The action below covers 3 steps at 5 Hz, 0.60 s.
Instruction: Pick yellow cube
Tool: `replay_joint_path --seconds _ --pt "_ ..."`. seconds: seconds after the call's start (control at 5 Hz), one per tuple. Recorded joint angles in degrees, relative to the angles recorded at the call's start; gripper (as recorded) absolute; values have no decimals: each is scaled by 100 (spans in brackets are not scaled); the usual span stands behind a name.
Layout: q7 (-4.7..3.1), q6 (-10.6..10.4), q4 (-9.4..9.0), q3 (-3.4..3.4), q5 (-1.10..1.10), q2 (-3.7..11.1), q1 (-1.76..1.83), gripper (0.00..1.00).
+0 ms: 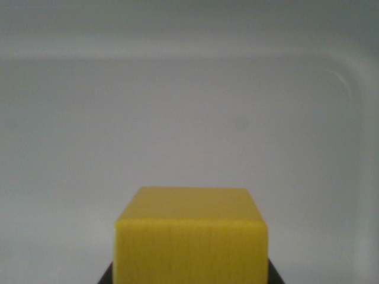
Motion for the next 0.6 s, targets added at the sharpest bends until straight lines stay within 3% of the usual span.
replay_joint_path --seconds 0.6 --pt "6 128 77 -2 -5 -51 1 100"
